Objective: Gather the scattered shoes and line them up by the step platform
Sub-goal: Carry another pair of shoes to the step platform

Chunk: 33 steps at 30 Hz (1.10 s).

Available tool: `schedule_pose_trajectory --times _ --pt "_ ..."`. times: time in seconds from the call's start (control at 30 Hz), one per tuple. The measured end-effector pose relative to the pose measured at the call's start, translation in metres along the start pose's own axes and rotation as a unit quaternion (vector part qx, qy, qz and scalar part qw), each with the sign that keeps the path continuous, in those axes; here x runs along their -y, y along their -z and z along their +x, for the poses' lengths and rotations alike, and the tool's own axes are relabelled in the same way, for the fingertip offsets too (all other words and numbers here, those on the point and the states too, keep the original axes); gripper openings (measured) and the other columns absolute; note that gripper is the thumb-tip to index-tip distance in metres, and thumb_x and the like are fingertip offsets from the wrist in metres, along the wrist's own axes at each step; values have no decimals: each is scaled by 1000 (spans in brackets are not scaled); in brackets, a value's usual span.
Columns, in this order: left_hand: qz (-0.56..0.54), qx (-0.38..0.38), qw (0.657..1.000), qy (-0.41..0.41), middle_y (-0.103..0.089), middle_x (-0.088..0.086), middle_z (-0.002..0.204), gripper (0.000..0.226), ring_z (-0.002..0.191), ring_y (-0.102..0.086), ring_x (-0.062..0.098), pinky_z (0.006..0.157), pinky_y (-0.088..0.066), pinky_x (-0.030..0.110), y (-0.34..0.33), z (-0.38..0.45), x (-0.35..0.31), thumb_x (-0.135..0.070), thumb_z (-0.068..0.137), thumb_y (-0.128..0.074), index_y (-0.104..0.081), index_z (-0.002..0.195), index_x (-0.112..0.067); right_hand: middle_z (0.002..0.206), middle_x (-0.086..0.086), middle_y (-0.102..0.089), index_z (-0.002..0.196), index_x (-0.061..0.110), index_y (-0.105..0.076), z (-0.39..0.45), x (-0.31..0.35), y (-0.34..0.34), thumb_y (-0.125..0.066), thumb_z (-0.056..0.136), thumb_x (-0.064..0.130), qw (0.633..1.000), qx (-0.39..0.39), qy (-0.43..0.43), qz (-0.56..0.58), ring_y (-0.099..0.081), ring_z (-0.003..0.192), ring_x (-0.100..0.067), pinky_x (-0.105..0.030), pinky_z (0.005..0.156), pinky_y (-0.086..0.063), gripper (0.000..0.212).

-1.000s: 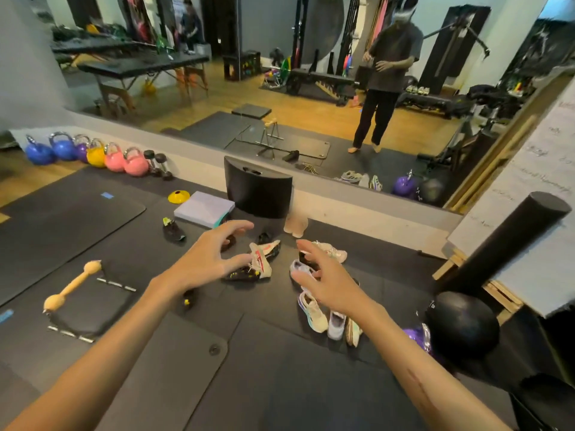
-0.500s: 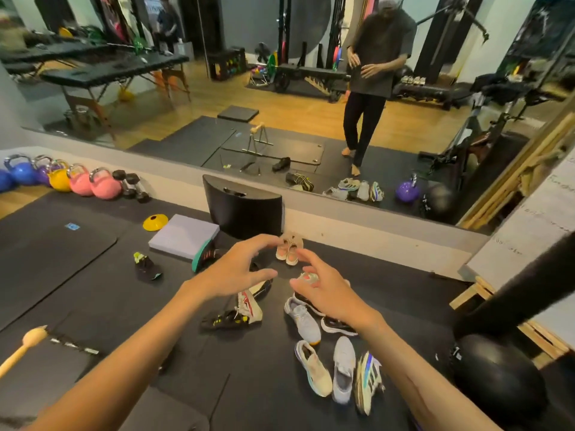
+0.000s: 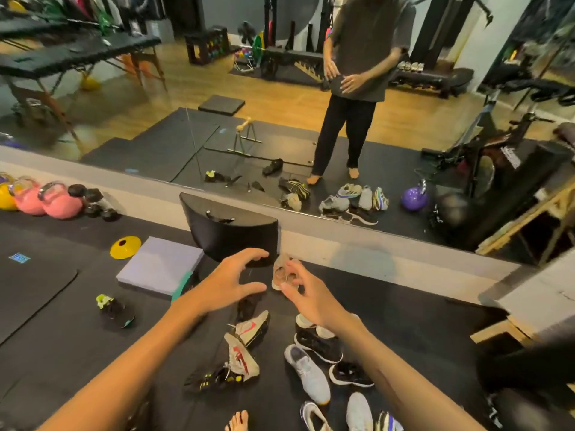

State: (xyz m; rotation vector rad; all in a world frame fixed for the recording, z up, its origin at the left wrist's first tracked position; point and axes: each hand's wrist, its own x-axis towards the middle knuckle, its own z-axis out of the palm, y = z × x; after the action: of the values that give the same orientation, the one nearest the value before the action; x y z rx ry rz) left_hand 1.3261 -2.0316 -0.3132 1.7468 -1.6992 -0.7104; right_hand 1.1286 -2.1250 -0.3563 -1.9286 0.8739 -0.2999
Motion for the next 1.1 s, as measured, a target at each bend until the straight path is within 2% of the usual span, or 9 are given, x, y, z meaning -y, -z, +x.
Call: schedule_pose_trajectory --times 0.1,0.23,0.43,0.57,0.7,0.83,0.97,1.03,1.1 --pt "10 9 1000 4 -51 -7 135 53 124 -46 4 103 -42 28 8 65 40 -26 86 -69 -48 134 -21 151 4 -40 149 30 -31 64 -19 3 -50 98 43 1000 -1 -23 14 -41 137 -14 -36 112 -37 56" --pt "11 36 999 4 -51 -7 134 54 121 -46 0 98 -39 16 -2 156 98 -26 84 -71 -47 132 -22 149 3 -42 147 29 -33 149 -61 5 -51 97 46 999 4 -50 11 -43 135 -15 -44 111 -40 56" --pt "73 68 994 -35 -44 -8 142 67 129 -41 7 103 -39 27 -57 311 234 -37 83 -70 -39 141 -23 149 -1 -40 149 29 -28 302 -196 1 -48 93 56 995 31 -26 -91 -42 134 -22 -47 110 -38 65" --pt "70 57 996 -22 -47 -5 139 61 126 -44 10 96 -40 25 -150 369 341 -34 85 -69 -42 138 -21 150 1 -41 147 30 -31 371 -318 -26 -50 93 55 992 19 -36 -124 -43 134 -19 -46 109 -39 62" --pt "62 83 995 3 -50 -3 135 59 120 -50 13 97 -47 33 -260 384 442 -35 84 -69 -43 135 -22 145 -6 -43 142 35 -30 407 -439 -75 -50 92 49 982 45 -54 -173 -48 126 -28 -50 101 -44 56" --pt "93 114 989 16 -57 4 125 52 111 -56 20 90 -48 35 -347 397 533 -33 84 -68 -48 129 -18 152 -6 -36 147 19 -30 436 -554 -125 -46 96 42 941 34 -79 -327 -37 136 -29 -53 108 -31 58" --pt "152 137 974 97 -59 7 122 45 106 -59 26 88 -51 42 -424 414 602 -34 85 -65 -52 123 -15 147 -8 -40 142 13 -33 457 -637 -171 -49 96 27 915 62 -99 -386 -41 132 -30 -48 105 -33 50" --pt "192 127 963 142 -55 10 130 52 110 -57 31 89 -50 43 -460 421 624 -34 88 -59 -44 134 -15 145 -10 -41 141 12 -32 469 -664 -188 -50 94 21 909 68 -89 -402 -45 128 -31 -47 102 -35 51" --pt "220 109 957 156 -40 12 145 66 121 -51 35 95 -45 46 -490 430 642 -36 91 -53 -24 147 -19 144 -10 -42 140 13 -34 482 -684 -199 -52 93 19 908 64 -85 -406 -44 129 -30 -47 103 -36 50"
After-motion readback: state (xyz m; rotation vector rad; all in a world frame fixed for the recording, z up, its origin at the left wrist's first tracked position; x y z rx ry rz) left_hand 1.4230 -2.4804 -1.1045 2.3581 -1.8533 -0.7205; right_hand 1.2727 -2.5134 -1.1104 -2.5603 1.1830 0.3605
